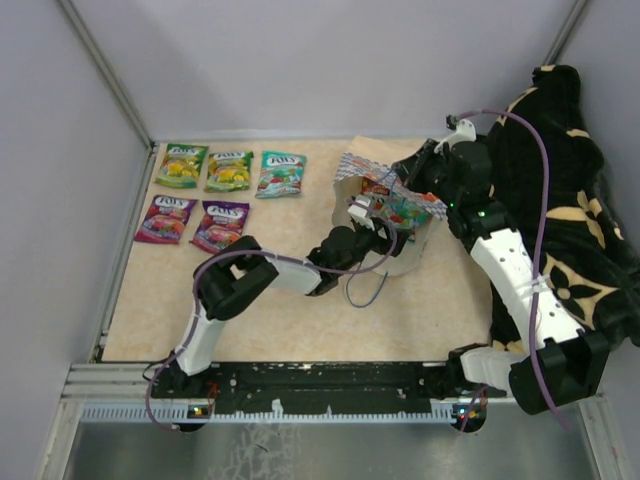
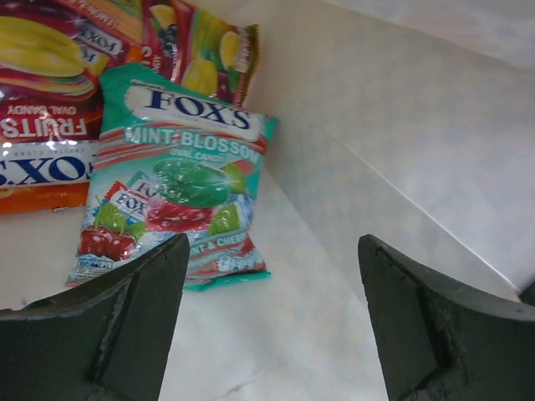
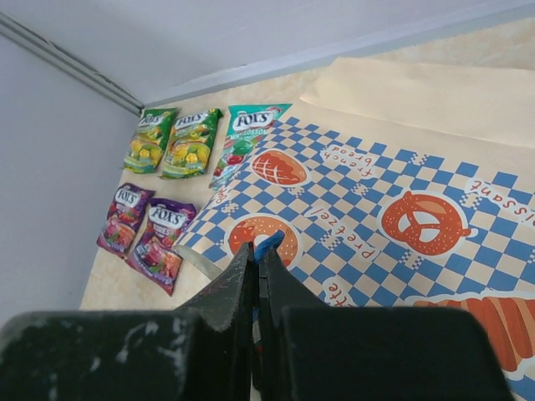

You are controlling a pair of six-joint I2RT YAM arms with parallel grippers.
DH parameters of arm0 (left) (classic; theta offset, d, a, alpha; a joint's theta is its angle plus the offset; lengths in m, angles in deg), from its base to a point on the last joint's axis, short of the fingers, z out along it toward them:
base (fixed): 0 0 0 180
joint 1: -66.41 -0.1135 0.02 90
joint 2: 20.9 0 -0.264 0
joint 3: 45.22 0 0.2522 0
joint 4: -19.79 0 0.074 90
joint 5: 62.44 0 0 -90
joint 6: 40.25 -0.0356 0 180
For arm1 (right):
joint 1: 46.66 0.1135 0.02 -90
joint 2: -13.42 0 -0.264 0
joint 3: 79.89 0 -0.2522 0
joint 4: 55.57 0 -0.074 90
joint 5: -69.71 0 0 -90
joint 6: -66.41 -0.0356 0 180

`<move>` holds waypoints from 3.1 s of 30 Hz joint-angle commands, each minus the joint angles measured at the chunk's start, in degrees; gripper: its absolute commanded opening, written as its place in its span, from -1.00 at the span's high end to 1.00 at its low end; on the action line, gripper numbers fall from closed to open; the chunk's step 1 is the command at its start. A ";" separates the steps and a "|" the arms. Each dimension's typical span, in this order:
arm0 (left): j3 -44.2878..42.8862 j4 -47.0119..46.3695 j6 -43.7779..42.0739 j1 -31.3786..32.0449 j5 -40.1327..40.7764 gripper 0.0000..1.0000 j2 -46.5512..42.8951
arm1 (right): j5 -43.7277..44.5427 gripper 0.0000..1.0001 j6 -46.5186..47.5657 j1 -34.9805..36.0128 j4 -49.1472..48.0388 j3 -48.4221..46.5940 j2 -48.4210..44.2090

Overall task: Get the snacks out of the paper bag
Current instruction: Take out the snack from the paper bag, then place the snack at the center of the board.

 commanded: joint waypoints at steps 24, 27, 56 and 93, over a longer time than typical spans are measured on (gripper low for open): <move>-30.97 32.35 7.60 -12.45 -22.68 -0.21 20.78 | 0.32 0.98 1.49 -0.50 -3.26 1.22 -0.68; -30.43 29.87 8.27 -12.50 -25.28 0.00 20.92 | 0.21 0.97 1.39 -0.50 -3.51 1.37 -0.63; 31.27 24.77 1.23 -14.65 -33.34 1.00 -41.47 | 1.17 0.96 1.04 -0.56 -3.64 -0.27 0.35; 33.05 48.91 -8.31 -34.75 -15.55 -1.00 -49.05 | 0.19 0.96 2.84 -0.51 -2.90 -1.86 3.01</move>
